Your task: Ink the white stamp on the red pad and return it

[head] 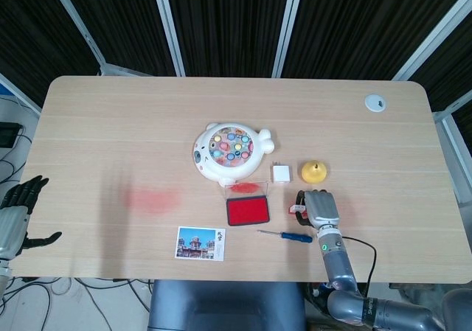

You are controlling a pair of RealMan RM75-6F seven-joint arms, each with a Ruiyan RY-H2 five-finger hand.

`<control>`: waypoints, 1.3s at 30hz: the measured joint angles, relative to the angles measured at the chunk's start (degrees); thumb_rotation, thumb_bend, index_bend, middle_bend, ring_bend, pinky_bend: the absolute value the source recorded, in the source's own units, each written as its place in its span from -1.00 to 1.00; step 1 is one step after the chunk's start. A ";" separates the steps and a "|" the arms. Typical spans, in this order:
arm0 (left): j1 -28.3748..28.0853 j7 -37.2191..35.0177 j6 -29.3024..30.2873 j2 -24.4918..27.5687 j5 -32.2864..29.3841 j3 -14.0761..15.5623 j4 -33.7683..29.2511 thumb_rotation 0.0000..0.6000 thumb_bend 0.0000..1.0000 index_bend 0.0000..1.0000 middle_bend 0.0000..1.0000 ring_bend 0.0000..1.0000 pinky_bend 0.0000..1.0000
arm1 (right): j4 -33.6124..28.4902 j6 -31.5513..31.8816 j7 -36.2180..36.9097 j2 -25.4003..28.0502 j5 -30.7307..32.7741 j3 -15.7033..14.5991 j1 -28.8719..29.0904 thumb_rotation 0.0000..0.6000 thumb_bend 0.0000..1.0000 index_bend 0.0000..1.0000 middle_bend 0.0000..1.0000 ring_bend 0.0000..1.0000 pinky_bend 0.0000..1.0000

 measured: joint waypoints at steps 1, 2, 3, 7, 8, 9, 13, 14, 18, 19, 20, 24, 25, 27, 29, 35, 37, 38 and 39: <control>0.00 0.04 -0.02 0.01 -0.02 0.01 -0.01 1.00 -1.00 -1.00 -1.00 -1.00 -1.00 | -0.03 0.01 -0.08 0.02 0.08 -0.02 0.02 1.00 -0.03 0.27 -0.05 -0.20 -0.38; 0.00 0.06 -0.02 0.02 -0.04 0.00 -0.03 1.00 -1.00 -1.00 -1.00 -1.00 -1.00 | -0.05 0.02 -0.15 0.03 0.13 -0.03 0.03 1.00 -0.03 0.26 -0.06 -0.21 -0.38; 0.00 0.09 -0.02 0.03 -0.06 -0.01 -0.06 1.00 -1.00 -1.00 -1.00 -1.00 -1.00 | -0.07 0.02 -0.23 0.05 0.20 -0.05 0.04 1.00 -0.03 0.26 -0.07 -0.21 -0.38; 0.03 0.12 0.02 0.06 -0.04 -0.01 -0.11 1.00 -1.00 -1.00 -1.00 -1.00 -1.00 | -0.28 0.04 -0.68 0.22 0.51 -0.16 0.10 1.00 -0.06 0.22 -0.10 -0.22 -0.38; 0.03 0.12 0.01 0.07 -0.04 -0.01 -0.12 1.00 -1.00 -1.00 -1.00 -1.00 -1.00 | -0.34 0.04 -0.77 0.27 0.58 -0.17 0.12 1.00 -0.07 0.21 -0.11 -0.22 -0.38; 0.04 0.11 0.03 0.07 -0.02 -0.01 -0.13 1.00 -1.00 -1.00 -1.00 -1.00 -1.00 | -0.39 0.04 -0.88 0.31 0.66 -0.20 0.14 1.00 -0.07 0.20 -0.11 -0.22 -0.39; 0.08 0.11 0.09 0.10 0.04 0.01 -0.16 1.00 -1.00 -1.00 -1.00 -1.00 -1.00 | -0.67 0.04 -1.33 0.55 1.08 -0.22 0.26 1.00 -0.10 0.12 -0.13 -0.23 -0.39; 0.08 0.14 0.09 0.10 0.05 0.02 -0.17 1.00 -1.00 -1.00 -1.00 -1.00 -1.00 | -0.73 0.05 -1.42 0.59 1.15 -0.22 0.28 1.00 -0.10 0.10 -0.13 -0.23 -0.39; 0.11 0.24 0.11 0.10 0.00 0.01 -0.19 1.00 -1.00 -1.00 -1.00 -1.00 -1.00 | -0.93 0.18 -1.69 0.75 1.33 -0.21 0.38 1.00 -0.11 0.01 -0.13 -0.23 -0.39; 0.12 0.25 0.12 0.09 -0.01 0.00 -0.19 1.00 -1.00 -1.00 -1.00 -1.00 -1.00 | -0.97 0.22 -1.77 0.79 1.35 -0.22 0.40 1.00 -0.11 -0.01 -0.14 -0.23 -0.39; 0.12 0.26 0.13 0.09 -0.01 0.00 -0.20 1.00 -1.00 -1.00 -1.00 -1.00 -1.00 | -1.01 0.24 -1.83 0.82 1.36 -0.23 0.42 1.00 -0.12 -0.03 -0.14 -0.23 -0.39; 0.11 0.34 0.09 0.13 -0.05 -0.01 -0.26 1.00 -1.00 -1.00 -1.00 -1.00 -1.00 | -1.18 0.26 -2.10 0.95 1.65 -0.25 0.51 1.00 -0.12 -0.08 -0.17 -0.23 -0.39; 0.11 0.34 0.09 0.14 -0.06 -0.01 -0.28 1.00 -1.00 -1.00 -1.00 -1.00 -1.00 | -1.23 0.24 -2.21 1.01 1.77 -0.29 0.53 1.00 -0.13 -0.08 -0.18 -0.23 -0.39; 0.13 0.34 0.09 0.15 -0.09 -0.02 -0.30 1.00 -1.00 -1.00 -1.00 -1.00 -1.00 | -1.29 0.22 -2.36 1.07 1.91 -0.37 0.56 1.00 -0.13 -0.10 -0.19 -0.23 -0.39; 0.14 0.33 0.12 0.15 -0.06 -0.02 -0.30 1.00 -1.00 -1.00 -1.00 -1.00 -1.00 | -1.31 0.21 -2.42 1.08 2.00 -0.45 0.57 1.00 -0.16 -0.16 -0.23 -0.28 -0.41; 0.16 0.25 0.16 0.20 -0.02 -0.03 -0.32 1.00 -1.00 -1.00 -1.00 -1.00 -1.00 | -1.48 0.20 -2.65 1.17 2.05 -0.72 0.62 1.00 -0.30 -0.43 -0.56 -0.56 -0.46; 0.16 0.19 0.14 0.22 0.02 -0.03 -0.31 1.00 -1.00 -1.00 -1.00 -1.00 -1.00 | -1.67 0.26 -2.76 1.33 1.85 -0.84 0.64 1.00 -0.34 -0.50 -0.63 -0.61 -0.48; 0.16 0.17 0.14 0.23 0.04 -0.03 -0.30 1.00 -1.00 -1.00 -1.00 -1.00 -1.00 | -1.79 0.34 -2.80 1.42 1.65 -0.91 0.64 1.00 -0.36 -0.52 -0.65 -0.64 -0.49; 0.15 0.13 0.14 0.24 0.06 -0.03 -0.29 1.00 -1.00 -1.00 -1.00 -1.00 -1.00 | -1.95 0.45 -2.84 1.54 1.42 -0.98 0.64 1.00 -0.37 -0.53 -0.66 -0.65 -0.49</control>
